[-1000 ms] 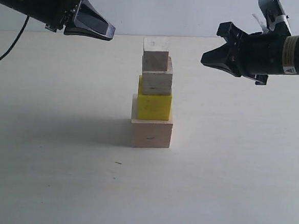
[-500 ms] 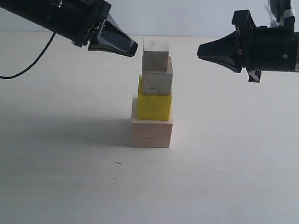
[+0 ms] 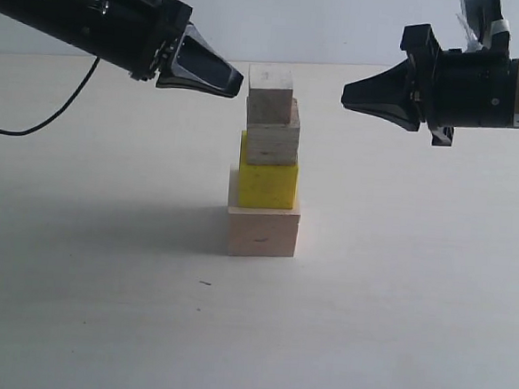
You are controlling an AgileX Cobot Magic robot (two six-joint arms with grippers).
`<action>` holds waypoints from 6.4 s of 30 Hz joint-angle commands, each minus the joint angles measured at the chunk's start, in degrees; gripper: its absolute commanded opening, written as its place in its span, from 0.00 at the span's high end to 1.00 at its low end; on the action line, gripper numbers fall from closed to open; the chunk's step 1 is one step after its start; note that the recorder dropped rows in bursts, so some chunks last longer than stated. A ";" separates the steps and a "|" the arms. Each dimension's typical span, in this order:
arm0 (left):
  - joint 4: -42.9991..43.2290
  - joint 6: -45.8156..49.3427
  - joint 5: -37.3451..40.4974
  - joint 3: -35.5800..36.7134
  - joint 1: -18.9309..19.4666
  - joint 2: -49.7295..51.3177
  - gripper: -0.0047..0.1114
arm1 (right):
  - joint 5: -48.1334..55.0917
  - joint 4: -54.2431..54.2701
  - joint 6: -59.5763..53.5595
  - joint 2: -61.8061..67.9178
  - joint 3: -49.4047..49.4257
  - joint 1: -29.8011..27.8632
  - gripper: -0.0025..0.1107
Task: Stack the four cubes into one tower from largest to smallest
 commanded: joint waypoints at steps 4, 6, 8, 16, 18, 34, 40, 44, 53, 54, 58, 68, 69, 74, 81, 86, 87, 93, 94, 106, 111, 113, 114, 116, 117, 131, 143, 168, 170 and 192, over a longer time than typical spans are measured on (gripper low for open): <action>-0.89 1.42 0.73 0.09 -0.19 -0.12 0.96 | -0.73 -1.93 1.51 -0.21 -0.36 -0.19 0.98; -0.89 1.76 0.99 0.09 -0.32 -0.12 0.96 | -0.73 -1.90 1.51 -0.21 -0.36 0.06 0.98; -0.89 2.66 0.99 0.09 -1.13 -0.12 0.96 | -0.71 -1.90 1.51 -0.21 -0.36 0.18 0.98; -0.78 3.38 -0.94 0.09 -1.99 -0.12 0.96 | -1.32 -1.90 1.51 -0.21 -0.36 0.18 0.98; -0.78 3.38 -1.04 0.09 -1.99 -0.12 0.96 | -1.32 -1.90 1.51 -0.21 -0.36 0.18 0.98; -0.78 3.27 -2.03 0.09 -1.99 -0.12 0.96 | -7.46 -1.73 1.39 -0.21 -0.36 0.94 0.98; -0.78 3.27 -2.03 0.09 -1.99 -0.12 0.96 | -5.72 -1.73 1.30 -0.21 -0.36 4.78 0.98; -0.78 3.27 -1.91 0.09 -1.99 -0.12 0.96 | -4.66 -1.73 1.30 -0.21 -0.36 4.66 0.98; -0.78 3.27 -2.05 0.09 -1.99 -0.12 0.96 | -6.25 -1.58 1.30 -0.21 -0.36 4.81 0.98; -0.78 3.27 -2.05 0.09 -1.99 -0.12 0.96 | -6.61 -1.45 1.30 -0.21 -0.36 4.81 0.98; -0.78 3.27 -2.18 0.09 -1.99 -0.12 0.96 | -6.74 -1.33 1.30 -0.21 -0.36 4.81 0.98; -0.78 3.38 -2.51 0.09 -1.99 -0.12 0.96 | -6.89 -1.33 0.95 -0.21 -0.36 4.81 0.98; -0.78 3.38 -2.51 0.09 -1.99 -0.12 0.96 | -6.89 -1.33 0.95 -0.21 -0.36 4.81 0.98; -0.66 3.38 -2.74 0.09 -1.99 -0.12 0.96 | -7.26 -1.33 0.71 -0.21 -0.36 4.81 0.98; -0.55 3.50 -2.74 0.09 -1.99 -0.12 0.96 | -5.84 -0.55 -0.60 -0.21 -0.36 4.81 0.98; -0.55 3.50 -2.85 0.09 -1.99 -0.12 0.96 | -7.30 -0.42 -0.60 -0.21 -0.36 4.81 0.98; -0.55 3.50 -2.85 0.09 -1.99 -0.12 0.96 | -7.44 -0.43 -0.60 -0.21 -0.36 4.81 0.98; -0.55 3.50 -2.76 0.09 -1.99 -0.12 0.96 | -7.77 -0.40 -0.60 -0.21 -0.36 4.81 0.98; -0.55 3.50 -2.76 0.09 -1.99 -0.12 0.96 | -7.77 -0.40 -0.60 -0.21 -0.36 4.81 0.98; -0.55 3.91 -3.47 0.09 -1.99 -0.12 0.96 | -8.97 -0.40 -0.83 -0.21 -0.36 4.81 0.98; -0.55 4.01 -3.62 0.09 -1.99 -0.12 0.96 | -8.97 -0.40 -0.83 -0.21 -0.36 4.81 0.98; -0.55 4.03 -3.79 0.09 -1.99 -0.12 0.96 | -9.08 -0.40 -0.98 -0.21 -0.36 4.81 0.98; -0.55 4.03 -3.87 0.09 -1.99 -0.12 0.96 | -9.21 -0.40 -0.98 -0.21 -0.36 4.81 0.98; -0.55 4.13 -3.86 0.09 -1.99 -0.12 0.96 | -9.22 -0.40 -1.12 -0.21 -0.36 5.38 0.98; -0.55 4.12 -3.96 0.09 -1.88 -0.12 0.96 | -9.22 -0.40 -1.12 -0.21 -0.36 5.90 0.98; -0.44 3.90 -0.41 0.09 -1.87 -0.12 0.96 | -5.88 -0.26 -1.68 -0.21 -0.36 5.66 0.98; 0.68 3.42 0.09 0.09 -1.87 -0.48 0.96 | -3.79 -1.44 -0.51 0.21 -4.37 5.81 0.98; 0.57 3.42 0.07 0.09 -1.87 -0.48 0.96 | -3.96 1.26 -1.69 2.14 -4.37 6.16 0.98; 0.57 3.42 0.07 0.09 -1.87 -0.48 0.96 | -3.81 1.26 -1.69 2.14 -4.37 6.16 0.98; 0.57 3.42 0.72 0.09 -1.87 -0.48 0.96 | -2.21 2.83 -3.35 3.69 -4.37 8.16 0.98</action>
